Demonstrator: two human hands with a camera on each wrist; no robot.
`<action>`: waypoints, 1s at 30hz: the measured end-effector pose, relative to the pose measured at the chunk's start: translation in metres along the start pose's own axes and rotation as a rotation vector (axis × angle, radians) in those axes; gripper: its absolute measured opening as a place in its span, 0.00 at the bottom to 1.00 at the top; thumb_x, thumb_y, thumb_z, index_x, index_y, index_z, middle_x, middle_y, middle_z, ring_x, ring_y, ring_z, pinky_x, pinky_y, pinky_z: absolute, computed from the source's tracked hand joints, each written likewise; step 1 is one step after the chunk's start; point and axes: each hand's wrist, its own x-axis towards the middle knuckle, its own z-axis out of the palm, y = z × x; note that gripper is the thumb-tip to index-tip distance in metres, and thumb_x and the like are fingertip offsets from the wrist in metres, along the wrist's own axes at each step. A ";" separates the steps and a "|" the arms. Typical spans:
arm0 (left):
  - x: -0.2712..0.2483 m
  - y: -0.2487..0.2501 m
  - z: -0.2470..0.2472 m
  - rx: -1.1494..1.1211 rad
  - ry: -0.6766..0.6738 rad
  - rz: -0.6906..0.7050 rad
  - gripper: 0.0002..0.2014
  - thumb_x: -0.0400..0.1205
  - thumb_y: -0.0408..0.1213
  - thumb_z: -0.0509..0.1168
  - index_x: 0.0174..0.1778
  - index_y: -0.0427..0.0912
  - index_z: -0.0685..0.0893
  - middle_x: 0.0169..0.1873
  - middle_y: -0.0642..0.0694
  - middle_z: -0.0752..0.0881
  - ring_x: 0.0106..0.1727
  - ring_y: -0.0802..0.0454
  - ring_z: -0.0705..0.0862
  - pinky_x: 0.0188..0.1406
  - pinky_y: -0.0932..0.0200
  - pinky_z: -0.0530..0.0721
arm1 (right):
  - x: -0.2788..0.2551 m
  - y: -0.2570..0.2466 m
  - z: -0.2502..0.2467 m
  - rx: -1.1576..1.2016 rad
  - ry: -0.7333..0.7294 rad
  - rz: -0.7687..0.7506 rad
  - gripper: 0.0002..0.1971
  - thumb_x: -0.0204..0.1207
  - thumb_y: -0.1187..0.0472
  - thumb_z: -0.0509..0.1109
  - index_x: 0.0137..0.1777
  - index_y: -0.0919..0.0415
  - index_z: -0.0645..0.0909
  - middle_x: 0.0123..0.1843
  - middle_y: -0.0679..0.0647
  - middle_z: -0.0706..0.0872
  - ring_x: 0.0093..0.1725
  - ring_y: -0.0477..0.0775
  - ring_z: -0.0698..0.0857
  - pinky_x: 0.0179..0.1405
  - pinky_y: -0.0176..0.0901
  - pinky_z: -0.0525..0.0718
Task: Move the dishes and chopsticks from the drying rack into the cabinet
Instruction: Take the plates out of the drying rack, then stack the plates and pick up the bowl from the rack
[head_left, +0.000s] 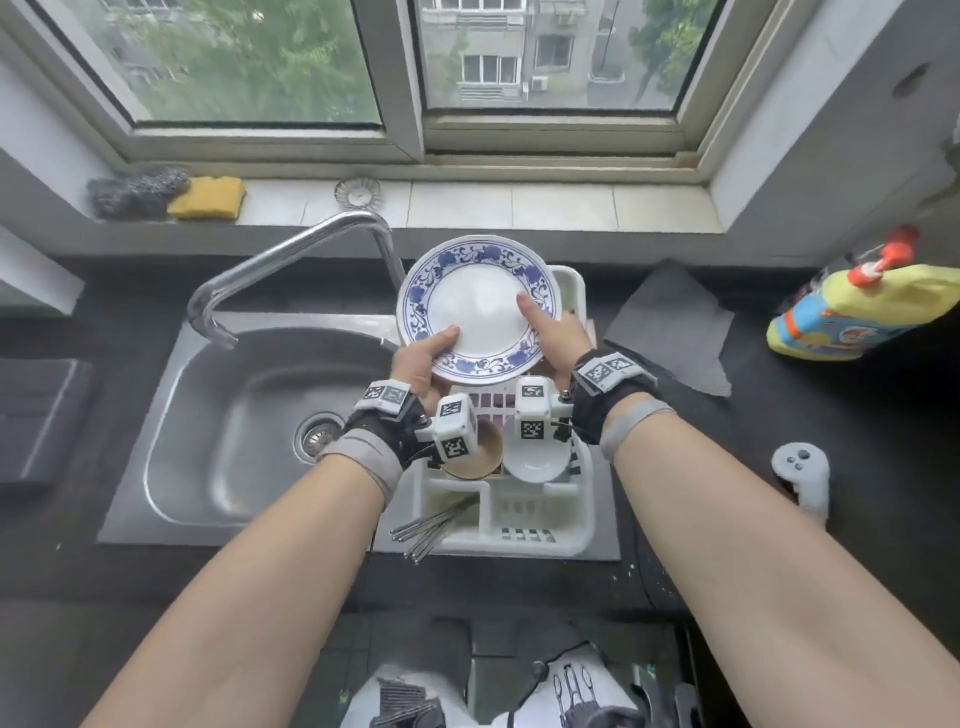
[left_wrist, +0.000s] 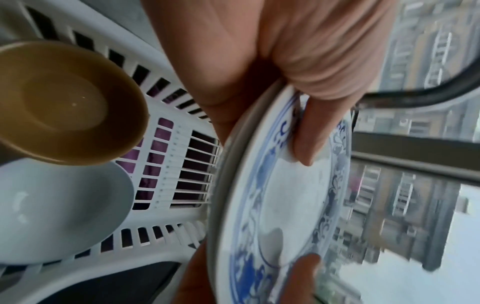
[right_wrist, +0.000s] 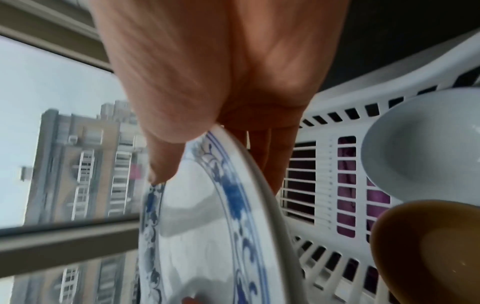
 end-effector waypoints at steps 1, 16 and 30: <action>-0.008 0.000 -0.005 -0.049 0.009 -0.013 0.21 0.83 0.30 0.70 0.73 0.32 0.79 0.62 0.23 0.88 0.62 0.25 0.88 0.65 0.22 0.83 | 0.000 0.001 0.009 -0.013 -0.027 -0.022 0.20 0.79 0.44 0.74 0.63 0.55 0.84 0.57 0.59 0.93 0.53 0.60 0.93 0.57 0.60 0.91; -0.036 -0.013 -0.072 0.097 0.544 0.134 0.49 0.73 0.81 0.56 0.63 0.35 0.88 0.52 0.30 0.93 0.49 0.36 0.93 0.58 0.33 0.91 | -0.009 0.006 0.060 -0.114 -0.180 0.016 0.04 0.81 0.59 0.74 0.52 0.58 0.86 0.53 0.66 0.93 0.53 0.70 0.92 0.55 0.69 0.90; -0.016 0.015 -0.026 0.346 0.527 0.208 0.29 0.88 0.46 0.63 0.80 0.29 0.72 0.75 0.34 0.81 0.73 0.33 0.82 0.75 0.44 0.81 | -0.005 -0.020 -0.063 -0.026 0.608 0.042 0.08 0.82 0.62 0.66 0.56 0.66 0.82 0.48 0.57 0.83 0.53 0.58 0.82 0.48 0.44 0.80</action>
